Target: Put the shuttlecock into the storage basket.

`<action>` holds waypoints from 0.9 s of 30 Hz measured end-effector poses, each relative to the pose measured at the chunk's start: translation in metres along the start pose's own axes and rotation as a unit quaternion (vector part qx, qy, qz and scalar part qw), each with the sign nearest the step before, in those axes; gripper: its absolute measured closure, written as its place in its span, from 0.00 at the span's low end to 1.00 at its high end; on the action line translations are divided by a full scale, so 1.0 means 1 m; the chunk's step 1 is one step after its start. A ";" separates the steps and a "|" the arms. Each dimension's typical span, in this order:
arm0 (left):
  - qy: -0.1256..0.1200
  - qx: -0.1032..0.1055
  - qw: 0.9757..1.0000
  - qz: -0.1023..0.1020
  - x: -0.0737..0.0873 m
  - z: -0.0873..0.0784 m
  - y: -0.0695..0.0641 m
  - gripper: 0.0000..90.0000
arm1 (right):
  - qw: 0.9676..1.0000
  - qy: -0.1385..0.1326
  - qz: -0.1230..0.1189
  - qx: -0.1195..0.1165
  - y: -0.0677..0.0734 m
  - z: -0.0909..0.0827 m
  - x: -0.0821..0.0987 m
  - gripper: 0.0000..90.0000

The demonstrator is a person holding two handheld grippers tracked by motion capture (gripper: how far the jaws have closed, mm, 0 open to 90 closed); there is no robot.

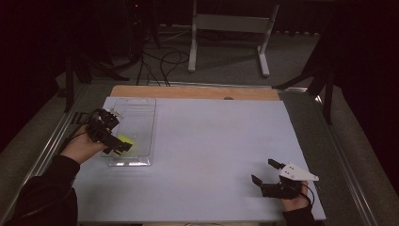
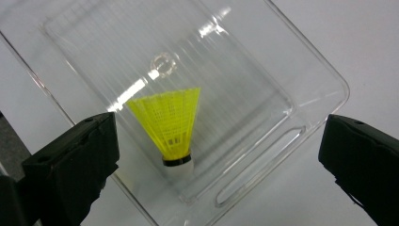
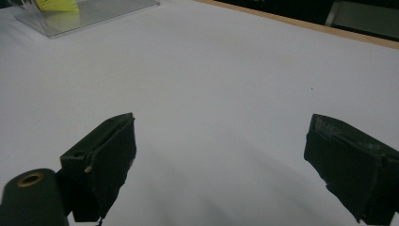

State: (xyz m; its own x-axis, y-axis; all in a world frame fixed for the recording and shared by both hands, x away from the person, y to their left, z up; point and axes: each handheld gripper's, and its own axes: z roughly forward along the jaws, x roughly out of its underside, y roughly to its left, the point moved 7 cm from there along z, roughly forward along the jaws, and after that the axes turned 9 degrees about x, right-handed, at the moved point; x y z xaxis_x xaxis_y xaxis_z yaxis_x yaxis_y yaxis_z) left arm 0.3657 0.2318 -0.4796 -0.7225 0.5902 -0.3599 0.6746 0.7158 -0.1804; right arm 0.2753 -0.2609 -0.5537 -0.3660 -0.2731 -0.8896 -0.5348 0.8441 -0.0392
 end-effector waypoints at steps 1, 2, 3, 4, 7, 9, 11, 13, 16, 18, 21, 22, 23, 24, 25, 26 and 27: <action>0.000 0.000 1.000 0.000 0.000 0.000 0.000 0.00 | 1.000 0.000 0.000 0.000 0.000 0.000 0.000 0.11; -0.008 -0.002 1.000 0.004 -0.003 0.000 -0.002 0.00 | 1.000 0.000 0.000 0.000 0.000 0.000 0.000 0.11; -0.008 -0.002 1.000 0.004 -0.003 0.000 -0.002 0.00 | 1.000 0.000 0.000 0.000 0.000 0.000 0.000 0.11; -0.009 -0.001 1.000 0.013 -0.005 -0.001 -0.005 0.00 | 1.000 0.000 0.000 0.000 0.000 0.000 0.000 0.11; -0.014 0.003 1.000 0.020 -0.008 -0.001 -0.008 0.00 | 1.000 0.000 -0.001 -0.001 0.000 0.000 0.000 0.11; -0.023 0.011 0.999 0.026 -0.011 -0.001 -0.012 0.00 | 1.000 0.000 -0.001 -0.001 0.000 0.000 0.000 0.11; -0.023 0.021 0.999 0.043 -0.013 0.000 -0.017 0.00 | 1.000 0.000 -0.001 -0.001 0.000 0.000 0.000 0.11; -0.025 0.024 0.997 0.062 -0.015 0.001 -0.023 0.00 | 1.000 0.000 0.000 -0.001 0.000 0.000 0.000 0.11; -0.031 0.027 0.996 0.073 -0.022 0.004 -0.030 0.00 | 1.000 0.001 -0.001 -0.001 0.001 0.000 0.000 0.11; -0.036 0.028 0.996 0.078 -0.025 0.004 -0.032 0.00 | 1.000 0.002 -0.002 -0.001 0.001 0.000 0.000 0.11; -0.046 0.044 0.994 0.086 -0.032 0.005 -0.040 0.00 | 1.000 0.000 -0.002 0.000 0.001 -0.001 -0.001 0.11; -0.053 0.050 0.993 0.095 -0.036 0.007 -0.045 0.00 | 1.000 0.000 -0.002 -0.001 0.001 -0.001 0.000 0.11; -0.053 0.050 0.993 0.095 -0.036 0.007 -0.045 0.00 | 1.000 0.000 -0.002 -0.001 0.001 -0.001 0.000 0.11; -0.055 0.056 0.992 0.097 -0.039 0.008 -0.048 0.00 | 1.000 0.000 -0.001 0.000 0.000 0.000 0.000 0.11; -0.059 0.058 0.991 0.101 -0.041 0.009 -0.051 0.00 | 1.000 0.000 -0.001 -0.001 0.000 0.000 0.000 0.11; -0.063 0.064 0.990 0.110 -0.046 0.012 -0.058 0.00 | 1.000 0.001 -0.001 -0.001 0.001 0.000 0.000 0.11; -0.063 0.064 0.990 0.110 -0.046 0.012 -0.058 0.00 | 1.000 0.001 -0.001 -0.001 0.001 0.000 0.000 0.11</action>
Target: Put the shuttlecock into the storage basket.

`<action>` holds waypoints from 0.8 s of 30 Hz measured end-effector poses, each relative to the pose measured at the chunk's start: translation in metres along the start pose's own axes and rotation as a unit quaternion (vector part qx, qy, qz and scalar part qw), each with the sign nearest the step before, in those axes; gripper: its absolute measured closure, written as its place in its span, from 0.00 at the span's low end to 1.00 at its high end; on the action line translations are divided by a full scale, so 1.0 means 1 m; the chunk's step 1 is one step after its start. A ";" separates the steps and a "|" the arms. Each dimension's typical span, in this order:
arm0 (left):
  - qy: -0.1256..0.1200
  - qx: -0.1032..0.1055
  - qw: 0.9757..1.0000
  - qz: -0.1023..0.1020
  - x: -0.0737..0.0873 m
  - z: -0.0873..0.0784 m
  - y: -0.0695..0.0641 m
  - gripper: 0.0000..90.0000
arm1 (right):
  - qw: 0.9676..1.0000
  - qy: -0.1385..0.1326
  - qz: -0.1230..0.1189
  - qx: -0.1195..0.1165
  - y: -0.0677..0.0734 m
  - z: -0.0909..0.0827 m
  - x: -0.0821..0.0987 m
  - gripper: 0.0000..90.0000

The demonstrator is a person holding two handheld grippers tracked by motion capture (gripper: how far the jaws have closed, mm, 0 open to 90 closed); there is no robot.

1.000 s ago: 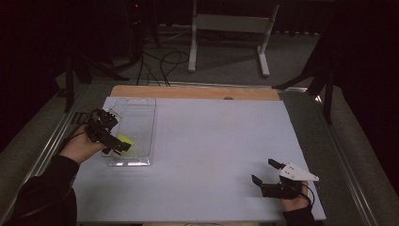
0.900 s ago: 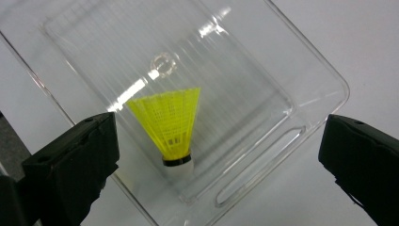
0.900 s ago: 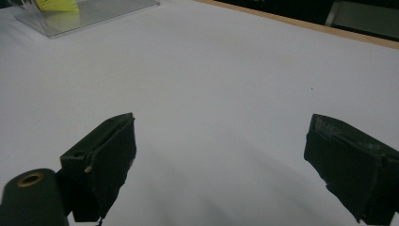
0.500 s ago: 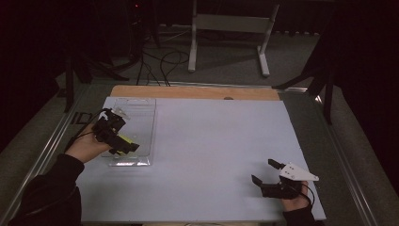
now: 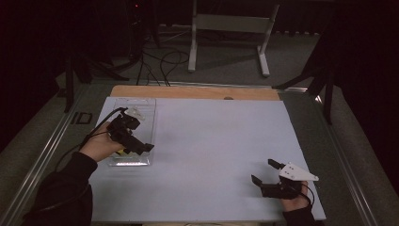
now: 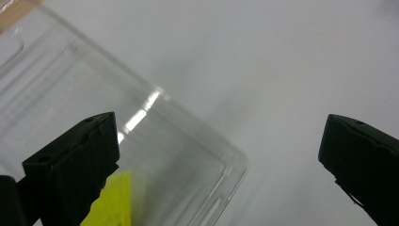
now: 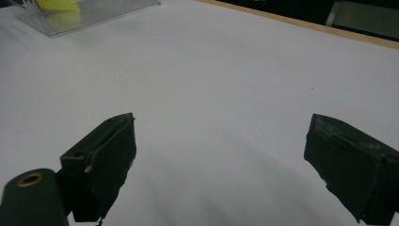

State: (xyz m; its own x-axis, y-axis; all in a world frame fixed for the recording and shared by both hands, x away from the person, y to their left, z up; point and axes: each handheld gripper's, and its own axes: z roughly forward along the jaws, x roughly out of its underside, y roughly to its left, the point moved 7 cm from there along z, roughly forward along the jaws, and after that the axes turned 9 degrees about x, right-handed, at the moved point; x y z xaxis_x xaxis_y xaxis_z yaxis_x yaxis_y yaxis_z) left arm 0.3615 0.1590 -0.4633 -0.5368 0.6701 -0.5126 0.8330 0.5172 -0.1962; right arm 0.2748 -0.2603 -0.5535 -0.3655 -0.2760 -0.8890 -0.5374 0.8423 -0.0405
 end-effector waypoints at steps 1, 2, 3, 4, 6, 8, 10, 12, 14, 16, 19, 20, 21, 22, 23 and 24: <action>-0.003 0.002 1.000 0.007 -0.005 0.004 -0.005 0.00 | 1.000 0.000 0.000 0.000 0.000 0.000 0.000 0.11; -0.003 0.002 1.000 0.007 -0.005 0.004 -0.005 0.00 | 1.000 0.000 0.000 0.000 0.000 0.000 0.000 0.11; -0.006 0.003 1.000 0.017 -0.011 0.007 -0.010 0.00 | 1.000 0.000 0.000 0.000 0.000 0.000 0.000 0.11; -0.006 0.003 1.000 0.017 -0.011 0.007 -0.010 0.00 | 1.000 0.000 0.000 0.000 0.000 0.000 0.000 0.11; -0.012 0.006 1.000 0.027 -0.017 0.011 -0.015 0.00 | 1.000 0.000 0.000 -0.001 0.000 0.000 0.000 0.11; -0.019 0.014 0.999 0.034 -0.022 0.015 -0.020 0.00 | 1.000 0.000 0.001 -0.001 0.000 0.000 0.000 0.11; -0.024 0.019 0.999 0.042 -0.026 0.020 -0.025 0.00 | 1.000 -0.001 0.001 -0.001 0.000 0.000 0.000 0.11; -0.029 0.024 0.998 0.043 -0.031 0.026 -0.030 0.00 | 1.000 0.000 0.000 -0.001 0.000 0.000 0.000 0.11; -0.037 0.032 0.997 0.052 -0.035 0.033 -0.035 0.00 | 1.000 -0.001 0.001 -0.002 0.000 0.000 0.000 0.11; -0.043 0.041 0.997 0.055 -0.038 0.039 -0.040 0.00 | 1.000 -0.002 0.001 -0.002 0.000 0.000 0.000 0.11; -0.054 0.047 0.995 0.064 -0.043 0.049 -0.046 0.00 | 1.000 -0.002 0.001 -0.002 0.000 0.000 0.000 0.11; -0.057 0.053 0.995 0.067 -0.044 0.052 -0.048 0.00 | 1.000 -0.002 0.001 -0.002 0.000 0.000 0.000 0.11; -0.060 0.057 0.994 0.069 -0.045 0.055 -0.051 0.00 | 1.000 -0.002 0.001 -0.002 0.000 0.000 0.000 0.11; -0.062 0.059 0.993 0.075 -0.046 0.058 -0.053 0.00 | 1.000 -0.002 0.000 -0.003 0.000 0.000 0.000 0.11; -0.069 0.063 0.992 0.079 -0.047 0.061 -0.056 0.00 | 1.000 -0.002 0.001 -0.003 0.000 0.000 0.000 0.11; -0.075 0.066 0.992 0.078 -0.048 0.064 -0.058 0.00 | 1.000 -0.003 0.001 -0.003 0.000 0.000 -0.001 0.11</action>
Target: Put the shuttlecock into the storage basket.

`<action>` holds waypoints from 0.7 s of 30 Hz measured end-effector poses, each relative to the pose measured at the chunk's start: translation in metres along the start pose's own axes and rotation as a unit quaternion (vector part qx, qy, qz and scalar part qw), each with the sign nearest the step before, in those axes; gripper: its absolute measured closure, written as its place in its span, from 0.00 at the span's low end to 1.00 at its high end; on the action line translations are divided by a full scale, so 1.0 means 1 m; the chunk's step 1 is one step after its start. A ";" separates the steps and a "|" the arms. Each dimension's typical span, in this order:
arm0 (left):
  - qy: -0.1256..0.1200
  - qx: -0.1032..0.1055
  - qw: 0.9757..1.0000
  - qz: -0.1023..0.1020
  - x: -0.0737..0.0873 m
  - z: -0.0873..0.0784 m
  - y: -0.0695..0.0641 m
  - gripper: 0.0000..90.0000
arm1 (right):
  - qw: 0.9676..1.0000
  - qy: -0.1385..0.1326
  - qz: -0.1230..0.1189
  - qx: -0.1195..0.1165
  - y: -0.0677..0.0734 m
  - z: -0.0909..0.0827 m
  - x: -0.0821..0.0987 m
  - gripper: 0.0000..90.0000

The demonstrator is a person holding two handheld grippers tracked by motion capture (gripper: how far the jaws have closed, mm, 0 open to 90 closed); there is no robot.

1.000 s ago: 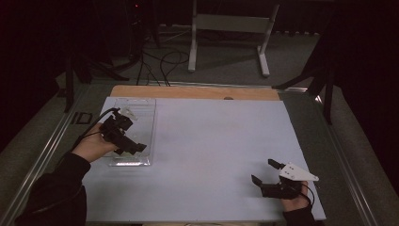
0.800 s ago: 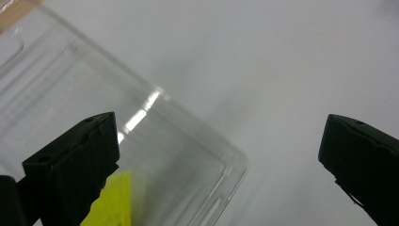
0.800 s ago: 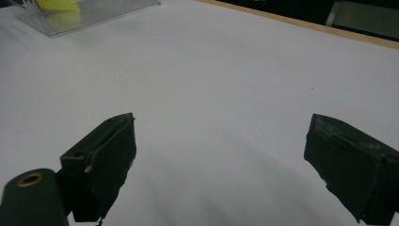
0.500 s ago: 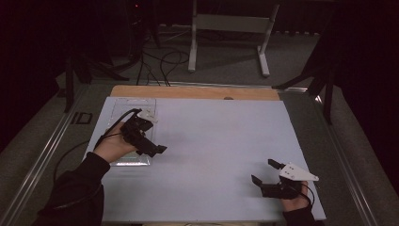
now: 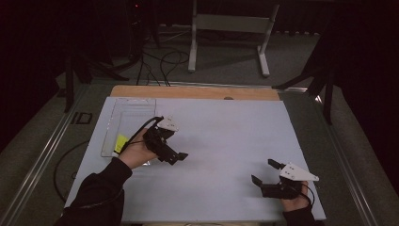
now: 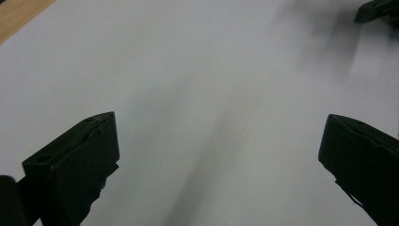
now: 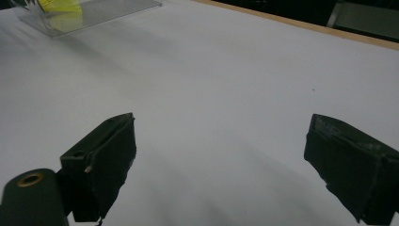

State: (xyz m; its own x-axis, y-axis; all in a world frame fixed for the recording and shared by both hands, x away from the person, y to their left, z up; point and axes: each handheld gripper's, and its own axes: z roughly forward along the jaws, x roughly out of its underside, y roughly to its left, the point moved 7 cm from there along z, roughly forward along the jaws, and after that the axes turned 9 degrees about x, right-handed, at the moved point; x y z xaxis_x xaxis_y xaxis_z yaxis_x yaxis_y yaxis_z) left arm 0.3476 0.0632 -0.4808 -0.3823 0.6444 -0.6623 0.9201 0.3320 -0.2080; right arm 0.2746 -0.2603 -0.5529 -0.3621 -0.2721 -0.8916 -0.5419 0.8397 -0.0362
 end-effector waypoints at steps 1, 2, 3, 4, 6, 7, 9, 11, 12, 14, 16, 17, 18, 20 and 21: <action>-0.004 0.006 1.000 0.001 0.000 0.003 -0.002 0.00 | 1.000 0.000 0.000 0.000 0.000 0.000 0.000 0.11; -0.006 0.010 1.000 0.002 0.000 0.006 -0.003 0.00 | 1.000 0.000 0.000 0.000 0.000 0.000 0.000 0.11; -0.010 0.009 1.000 0.004 0.000 0.009 -0.004 0.00 | 1.000 0.000 0.000 0.000 0.000 0.000 0.000 0.11; -0.014 0.011 1.000 0.006 0.001 0.012 -0.005 0.00 | 1.000 0.000 0.000 0.000 0.000 0.000 0.000 0.11; -0.016 0.017 1.000 0.005 0.001 0.014 -0.006 0.00 | 1.000 0.000 -0.001 0.000 0.000 0.000 0.000 0.11; -0.028 0.015 1.000 0.000 0.002 0.018 -0.007 0.00 | 1.000 0.000 -0.001 0.000 0.000 0.000 0.000 0.11; -0.033 0.018 0.999 0.001 0.003 0.021 -0.009 0.00 | 1.000 0.000 -0.001 -0.001 0.000 0.000 0.000 0.11; -0.044 0.025 0.999 0.001 0.005 0.025 -0.012 0.00 | 1.000 -0.001 -0.001 -0.001 0.000 0.000 0.000 0.11; -0.051 0.026 0.998 0.002 0.006 0.026 -0.012 0.00 | 1.000 -0.001 -0.001 -0.001 0.001 0.000 0.000 0.11; -0.059 0.037 0.998 0.001 0.009 0.028 -0.016 0.00 | 1.000 -0.001 -0.002 0.000 0.000 0.000 0.000 0.11; -0.065 0.041 0.997 0.004 0.012 0.030 -0.017 0.00 | 1.000 -0.001 -0.002 -0.001 0.000 -0.001 -0.001 0.11; -0.068 0.048 0.997 0.002 0.014 0.031 -0.018 0.00 | 1.000 -0.001 -0.002 -0.001 0.000 -0.001 -0.001 0.11; -0.069 0.046 0.997 0.001 0.016 0.032 -0.018 0.00 | 1.000 -0.001 -0.002 -0.001 0.000 -0.001 -0.001 0.11; -0.075 0.047 0.996 0.001 0.019 0.031 -0.019 0.00 | 1.000 -0.001 -0.003 -0.002 0.001 0.000 -0.001 0.11; -0.080 0.043 0.996 0.001 0.021 0.031 -0.018 0.00 | 1.000 -0.001 -0.003 -0.002 0.001 0.000 -0.001 0.11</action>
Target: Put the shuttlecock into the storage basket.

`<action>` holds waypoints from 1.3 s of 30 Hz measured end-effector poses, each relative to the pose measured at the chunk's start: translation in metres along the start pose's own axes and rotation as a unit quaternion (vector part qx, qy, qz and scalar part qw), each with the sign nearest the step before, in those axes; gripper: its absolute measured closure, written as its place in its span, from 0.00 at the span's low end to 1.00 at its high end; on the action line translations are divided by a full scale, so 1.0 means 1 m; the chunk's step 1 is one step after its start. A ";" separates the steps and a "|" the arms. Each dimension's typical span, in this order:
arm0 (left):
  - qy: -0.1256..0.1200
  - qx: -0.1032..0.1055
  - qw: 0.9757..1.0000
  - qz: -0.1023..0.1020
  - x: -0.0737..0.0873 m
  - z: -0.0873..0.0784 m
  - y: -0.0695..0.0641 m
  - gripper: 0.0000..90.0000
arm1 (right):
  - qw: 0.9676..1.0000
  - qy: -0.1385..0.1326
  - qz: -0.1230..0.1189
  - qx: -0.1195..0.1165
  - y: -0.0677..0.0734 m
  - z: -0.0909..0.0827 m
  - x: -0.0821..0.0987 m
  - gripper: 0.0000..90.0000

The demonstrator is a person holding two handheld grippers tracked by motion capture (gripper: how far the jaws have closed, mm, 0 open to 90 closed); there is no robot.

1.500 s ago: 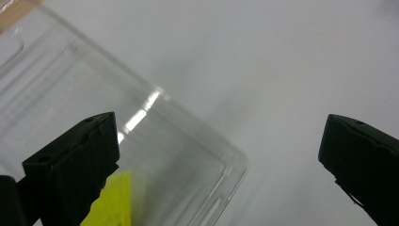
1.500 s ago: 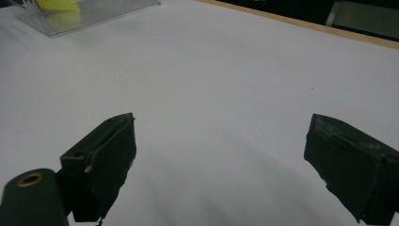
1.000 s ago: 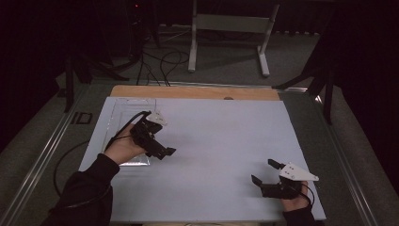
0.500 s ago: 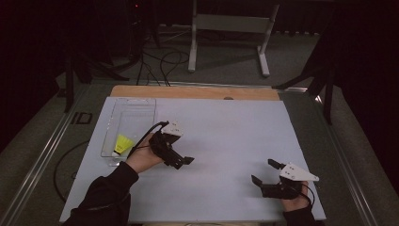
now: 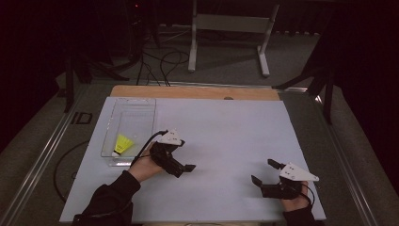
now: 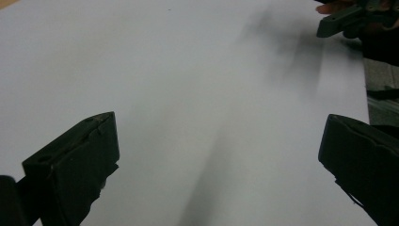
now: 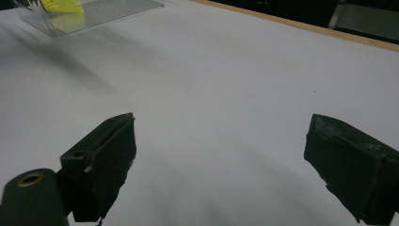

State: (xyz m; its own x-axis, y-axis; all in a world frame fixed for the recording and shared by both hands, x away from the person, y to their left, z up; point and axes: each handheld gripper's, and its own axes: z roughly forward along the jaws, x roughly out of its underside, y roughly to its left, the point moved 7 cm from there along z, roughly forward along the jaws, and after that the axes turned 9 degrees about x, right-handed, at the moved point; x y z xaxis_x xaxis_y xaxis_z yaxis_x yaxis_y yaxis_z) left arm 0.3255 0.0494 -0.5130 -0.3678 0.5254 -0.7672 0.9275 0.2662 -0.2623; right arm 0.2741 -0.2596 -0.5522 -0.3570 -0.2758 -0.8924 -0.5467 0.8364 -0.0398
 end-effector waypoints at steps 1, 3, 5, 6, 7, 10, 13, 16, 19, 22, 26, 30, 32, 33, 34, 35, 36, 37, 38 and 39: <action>-0.002 -0.001 1.000 -0.005 0.002 -0.001 0.000 0.00 | 1.000 0.001 -0.001 0.001 0.000 0.000 0.000 0.11; -0.005 -0.003 1.000 -0.006 0.007 -0.001 0.000 0.00 | 1.000 0.000 -0.002 -0.001 0.001 0.000 0.000 0.11; -0.003 -0.008 1.000 -0.002 0.011 -0.001 -0.002 0.00 | 1.000 0.000 -0.004 -0.002 0.001 0.000 0.000 0.11; -0.003 -0.009 1.000 -0.001 0.013 -0.001 -0.004 0.00 | 1.000 0.000 -0.005 -0.003 0.002 0.000 0.000 0.11; 0.002 -0.013 1.000 0.002 0.014 -0.001 -0.006 0.00 | 1.000 0.000 -0.006 -0.005 0.002 0.000 0.000 0.11; 0.006 -0.018 1.000 0.007 0.019 -0.003 -0.011 0.00 | 1.000 0.001 -0.004 -0.006 0.002 0.001 0.000 0.11; 0.008 -0.006 1.000 0.005 0.027 -0.004 -0.016 0.00 | 1.000 0.000 -0.004 -0.005 0.002 0.000 0.000 0.11; 0.008 0.001 1.000 0.000 0.035 -0.004 -0.019 0.00 | 1.000 0.001 -0.003 -0.007 0.002 0.000 0.000 0.11; 0.014 0.004 1.000 0.003 0.043 -0.004 -0.022 0.00 | 1.000 0.002 -0.004 -0.008 0.003 0.001 0.000 0.11; 0.017 0.003 1.000 0.001 0.049 -0.005 -0.025 0.00 | 1.000 0.003 -0.004 -0.008 0.003 0.001 0.001 0.11; 0.022 -0.004 1.000 -0.001 0.057 -0.008 -0.028 0.00 | 1.000 0.003 -0.004 -0.010 0.003 0.001 0.001 0.11; 0.034 -0.012 0.999 -0.004 0.066 -0.012 -0.030 0.00 | 1.000 0.003 -0.003 -0.014 0.004 0.001 0.001 0.11; 0.038 -0.011 0.999 -0.010 0.071 -0.015 -0.031 0.00 | 1.000 0.003 -0.006 -0.013 0.004 0.001 0.001 0.11; 0.037 -0.011 0.999 -0.011 0.073 -0.016 -0.031 0.00 | 1.000 0.003 -0.005 -0.014 0.004 0.001 0.001 0.11; 0.038 -0.010 0.999 -0.012 0.075 -0.017 -0.032 0.00 | 1.000 0.003 -0.006 -0.013 0.004 0.001 0.001 0.11; 0.039 -0.014 0.999 -0.011 0.077 -0.018 -0.032 0.00 | 1.000 0.002 -0.006 -0.014 0.004 0.001 0.001 0.11; 0.037 -0.015 0.999 -0.013 0.078 -0.020 -0.032 0.00 | 1.000 0.002 -0.005 -0.016 0.005 0.001 0.000 0.11; 0.039 -0.015 0.999 -0.014 0.080 -0.021 -0.032 0.00 | 1.000 0.002 -0.006 -0.016 0.005 0.001 0.000 0.11; 0.041 -0.019 0.999 -0.013 0.082 -0.022 -0.032 0.00 | 1.000 0.002 -0.008 -0.016 0.005 0.001 0.000 0.11; 0.042 -0.019 0.999 -0.015 0.084 -0.023 -0.032 0.00 | 1.000 0.001 -0.008 -0.018 0.006 0.001 0.000 0.11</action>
State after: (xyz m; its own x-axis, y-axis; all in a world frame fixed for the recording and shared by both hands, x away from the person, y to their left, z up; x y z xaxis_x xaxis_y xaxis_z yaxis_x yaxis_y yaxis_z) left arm 0.2630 0.1037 -0.5557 -0.4004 0.5818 -0.7079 0.9137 0.3122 -0.2603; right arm 0.2714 -0.2544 -0.5530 -0.3495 -0.2899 -0.8910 -0.5798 0.8139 -0.0374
